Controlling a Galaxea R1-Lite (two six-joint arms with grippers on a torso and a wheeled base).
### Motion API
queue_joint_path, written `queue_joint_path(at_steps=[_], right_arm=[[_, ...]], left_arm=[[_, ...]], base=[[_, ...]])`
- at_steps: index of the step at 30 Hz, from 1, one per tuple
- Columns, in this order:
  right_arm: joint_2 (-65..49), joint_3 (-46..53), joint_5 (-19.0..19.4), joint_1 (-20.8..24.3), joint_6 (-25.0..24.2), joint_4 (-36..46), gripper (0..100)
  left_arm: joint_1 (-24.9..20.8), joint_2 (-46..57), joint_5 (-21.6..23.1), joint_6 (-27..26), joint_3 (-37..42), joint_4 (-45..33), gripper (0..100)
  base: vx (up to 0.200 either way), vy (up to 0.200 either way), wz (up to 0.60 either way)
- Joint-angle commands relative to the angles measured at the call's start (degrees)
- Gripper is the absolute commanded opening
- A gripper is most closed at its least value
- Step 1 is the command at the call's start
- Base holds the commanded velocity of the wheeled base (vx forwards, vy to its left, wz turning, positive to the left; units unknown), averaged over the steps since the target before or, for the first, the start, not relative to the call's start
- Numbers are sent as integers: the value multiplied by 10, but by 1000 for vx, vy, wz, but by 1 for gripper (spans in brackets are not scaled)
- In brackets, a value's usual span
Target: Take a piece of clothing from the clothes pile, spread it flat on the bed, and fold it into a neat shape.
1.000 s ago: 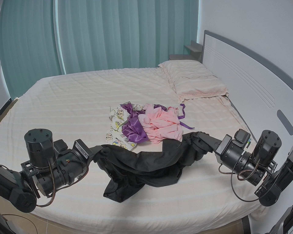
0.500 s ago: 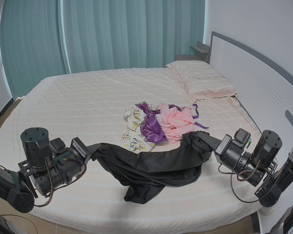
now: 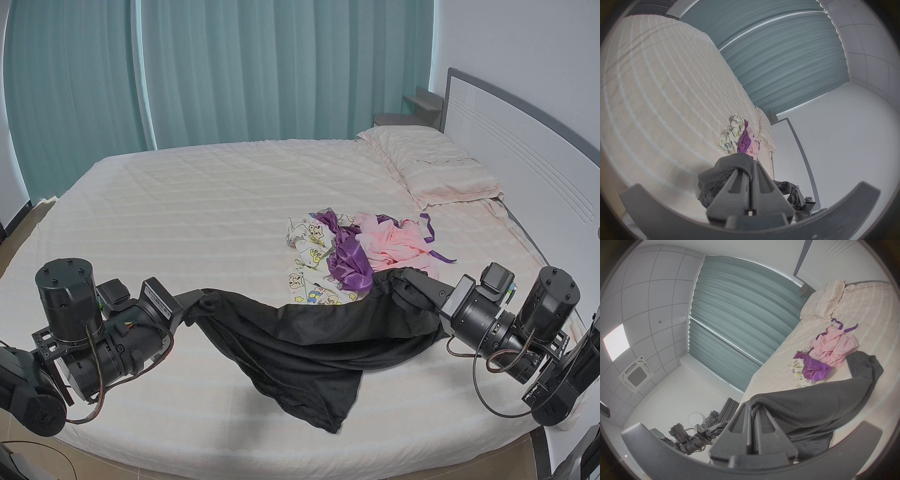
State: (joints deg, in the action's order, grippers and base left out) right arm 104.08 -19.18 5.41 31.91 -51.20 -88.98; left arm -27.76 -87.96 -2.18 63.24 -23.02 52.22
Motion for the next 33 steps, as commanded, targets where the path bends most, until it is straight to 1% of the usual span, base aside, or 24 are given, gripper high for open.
queue_joint_path(at_steps=[1, 11, 31, 33], right_arm=[[-9, 1, 0, 3, 0, -6, 0], [-15, 1, 0, 12, 0, -6, 0], [-16, 3, -1, 13, 3, -6, 0], [-20, 3, -1, 16, 11, -6, 0]], left_arm=[[0, 5, 0, 0, 0, 0, 0], [0, 2, 0, -4, 1, 0, 0], [0, 5, -1, -5, 1, 0, 0], [0, 6, -1, -5, 1, 0, 0]], base=[[0, 200, 0], [0, 200, 0], [0, 200, 0], [0, 200, 0]])
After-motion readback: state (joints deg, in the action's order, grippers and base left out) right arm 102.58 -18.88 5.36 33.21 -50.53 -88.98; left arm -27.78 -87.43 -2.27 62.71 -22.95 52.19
